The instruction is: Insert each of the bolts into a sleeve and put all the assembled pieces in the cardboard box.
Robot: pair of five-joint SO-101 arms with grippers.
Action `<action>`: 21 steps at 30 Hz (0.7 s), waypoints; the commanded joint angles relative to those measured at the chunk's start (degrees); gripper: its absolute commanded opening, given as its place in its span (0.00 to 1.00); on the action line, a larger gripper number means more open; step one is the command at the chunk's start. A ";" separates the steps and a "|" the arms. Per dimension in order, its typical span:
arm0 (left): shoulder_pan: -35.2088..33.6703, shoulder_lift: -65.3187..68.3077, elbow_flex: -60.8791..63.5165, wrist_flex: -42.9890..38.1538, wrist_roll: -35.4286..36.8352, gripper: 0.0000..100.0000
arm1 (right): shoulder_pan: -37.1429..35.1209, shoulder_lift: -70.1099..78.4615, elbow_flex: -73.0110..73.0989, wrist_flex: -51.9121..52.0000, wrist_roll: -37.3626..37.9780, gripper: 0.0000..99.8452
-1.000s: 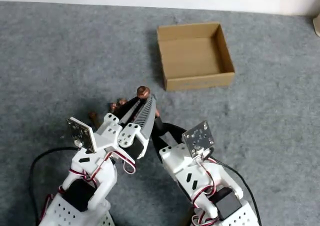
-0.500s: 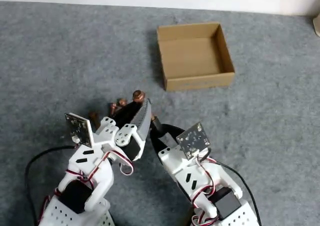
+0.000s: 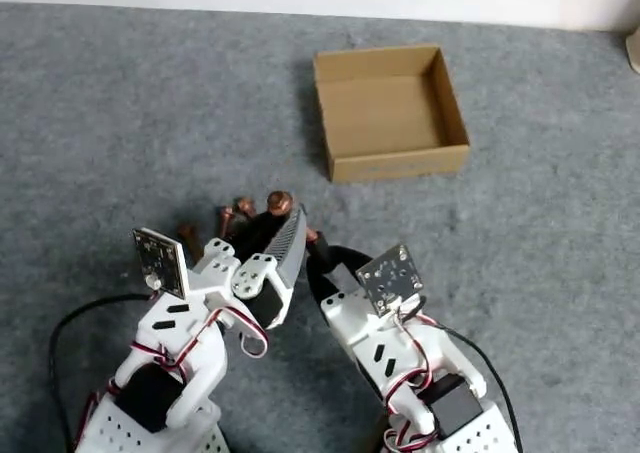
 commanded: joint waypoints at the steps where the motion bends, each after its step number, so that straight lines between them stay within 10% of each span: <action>1: -0.04 0.40 -1.36 2.37 0.44 0.01 | -3.38 -0.57 -3.47 -0.04 0.97 0.00; 21: 4.62 -0.22 1.98 14.51 0.44 0.01 | -5.49 -0.57 -7.16 4.44 2.73 0.00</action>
